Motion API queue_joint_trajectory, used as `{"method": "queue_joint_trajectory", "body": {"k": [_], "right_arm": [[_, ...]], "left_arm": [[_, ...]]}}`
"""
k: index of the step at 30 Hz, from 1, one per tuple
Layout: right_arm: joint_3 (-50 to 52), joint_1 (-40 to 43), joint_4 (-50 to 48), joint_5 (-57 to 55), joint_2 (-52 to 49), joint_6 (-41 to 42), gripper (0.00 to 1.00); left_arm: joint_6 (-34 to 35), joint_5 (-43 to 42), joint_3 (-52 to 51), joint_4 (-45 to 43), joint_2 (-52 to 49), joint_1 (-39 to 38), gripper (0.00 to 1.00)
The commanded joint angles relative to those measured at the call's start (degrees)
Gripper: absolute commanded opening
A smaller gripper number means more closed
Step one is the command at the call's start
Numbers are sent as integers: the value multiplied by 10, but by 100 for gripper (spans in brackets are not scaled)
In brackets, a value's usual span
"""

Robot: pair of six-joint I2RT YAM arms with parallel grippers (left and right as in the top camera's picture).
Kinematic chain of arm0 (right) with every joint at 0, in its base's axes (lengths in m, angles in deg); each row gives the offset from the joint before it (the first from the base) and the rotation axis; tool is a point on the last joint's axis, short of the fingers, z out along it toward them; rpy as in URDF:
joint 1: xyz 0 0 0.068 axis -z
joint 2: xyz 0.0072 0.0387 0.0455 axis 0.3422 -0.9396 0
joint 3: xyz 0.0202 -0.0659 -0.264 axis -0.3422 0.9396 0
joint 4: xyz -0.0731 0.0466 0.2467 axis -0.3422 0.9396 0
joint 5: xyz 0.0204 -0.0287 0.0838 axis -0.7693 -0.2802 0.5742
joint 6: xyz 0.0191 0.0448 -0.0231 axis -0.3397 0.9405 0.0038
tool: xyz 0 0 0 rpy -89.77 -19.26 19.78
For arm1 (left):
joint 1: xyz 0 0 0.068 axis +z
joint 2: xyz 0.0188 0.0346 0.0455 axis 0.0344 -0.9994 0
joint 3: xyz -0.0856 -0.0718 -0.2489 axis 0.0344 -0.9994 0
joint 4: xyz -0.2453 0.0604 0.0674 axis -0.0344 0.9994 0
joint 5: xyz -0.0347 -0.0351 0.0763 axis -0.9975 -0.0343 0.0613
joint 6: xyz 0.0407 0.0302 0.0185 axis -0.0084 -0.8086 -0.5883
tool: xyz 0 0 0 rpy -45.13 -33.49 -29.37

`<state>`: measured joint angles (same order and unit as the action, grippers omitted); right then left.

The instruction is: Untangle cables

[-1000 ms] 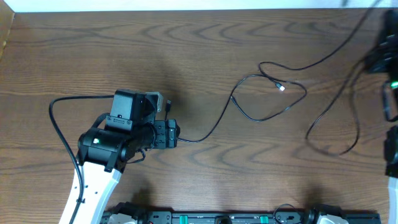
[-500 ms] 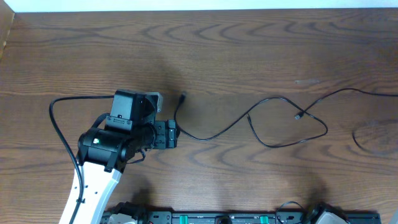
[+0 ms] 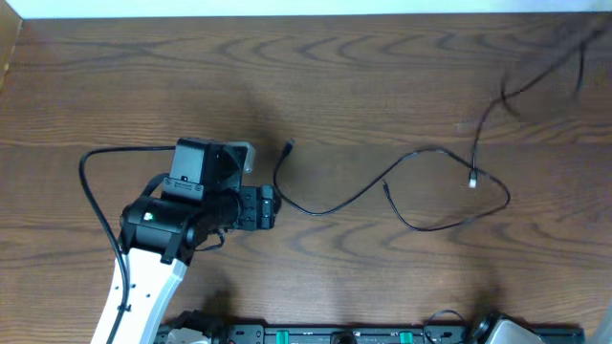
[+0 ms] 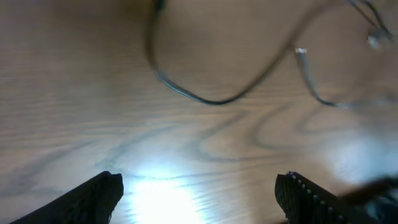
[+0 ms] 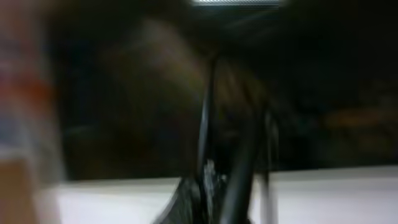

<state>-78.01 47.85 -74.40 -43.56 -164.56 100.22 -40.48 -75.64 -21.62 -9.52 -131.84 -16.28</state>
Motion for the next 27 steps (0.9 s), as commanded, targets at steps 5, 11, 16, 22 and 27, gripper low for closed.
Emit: {"method": "queue_joint_trajectory", "body": {"k": [5,11,16,22,27], "right_arm": [[-12,-74,-192,144,-10,277,1],[-12,-81,-181,182,-10,274,1],[-12,-79,-180,191,-10,273,1],[-12,-57,-156,169,-10,266,1],[-12,-20,-146,168,-10,260,1]], "left_arm": [[-116,-209,-1,-65,-4,-2,81],[-129,-198,-1,-116,-55,-66,81],[-107,-89,-1,-173,-138,-129,81],[-107,-86,-1,-213,-228,-159,81],[-107,-86,-1,-247,-285,-160,81]]}}
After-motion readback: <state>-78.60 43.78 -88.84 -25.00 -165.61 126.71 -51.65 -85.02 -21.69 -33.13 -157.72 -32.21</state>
